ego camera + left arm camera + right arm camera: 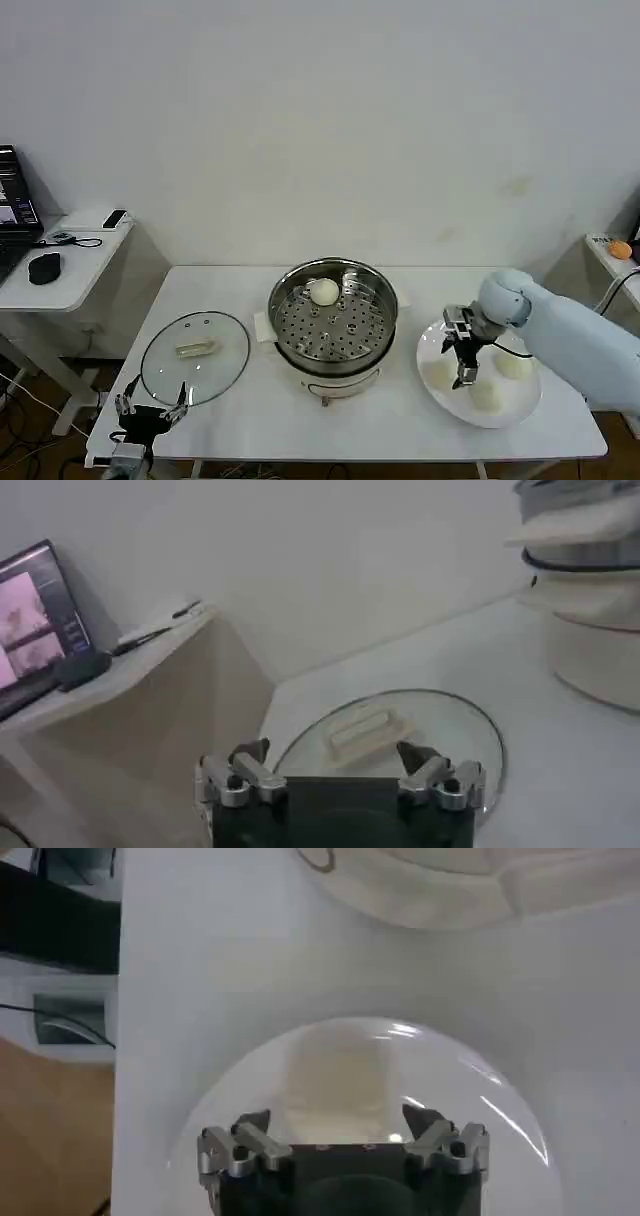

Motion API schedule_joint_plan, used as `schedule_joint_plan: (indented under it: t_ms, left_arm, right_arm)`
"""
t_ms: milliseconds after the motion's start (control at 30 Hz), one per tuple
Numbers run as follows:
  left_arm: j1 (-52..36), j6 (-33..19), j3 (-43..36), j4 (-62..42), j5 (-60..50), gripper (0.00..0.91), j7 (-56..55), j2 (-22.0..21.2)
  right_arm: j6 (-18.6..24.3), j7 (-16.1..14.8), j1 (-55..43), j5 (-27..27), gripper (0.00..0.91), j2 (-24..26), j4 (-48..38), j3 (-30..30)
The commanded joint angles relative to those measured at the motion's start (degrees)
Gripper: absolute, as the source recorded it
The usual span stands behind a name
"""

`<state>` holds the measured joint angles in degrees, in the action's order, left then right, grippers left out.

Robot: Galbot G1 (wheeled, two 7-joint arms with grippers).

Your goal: Take steamed baozi put them in steamer then cover it.

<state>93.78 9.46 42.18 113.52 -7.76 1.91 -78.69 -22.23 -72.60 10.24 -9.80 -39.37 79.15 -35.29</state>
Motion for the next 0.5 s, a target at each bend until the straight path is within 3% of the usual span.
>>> schedule_joint_plan:
  t_ms: [33, 233, 500]
  left_arm:
    - [0.02, -0.02, 0.01, 0.08, -0.02, 0.907, -0.03, -0.01]
    - [-0.04, -0.02, 0.13, -0.04, -0.03, 0.907, -0.01, 0.0]
    - [-0.21, -0.01, 0.36, -0.56, -0.04, 0.907, 0.11, 0.19]
  right_arm:
    - [0.28, 0.96, 1.63, -1.68, 0.907, -0.71, -0.42, 0.5]
    - [0.18, 2.95, 2.25, -2.33, 0.907, -1.76, -1.52, 0.81]
    - [0.46, 2.57, 2.52, -2.87, 0.907, -2.55, -2.41, 0.73]
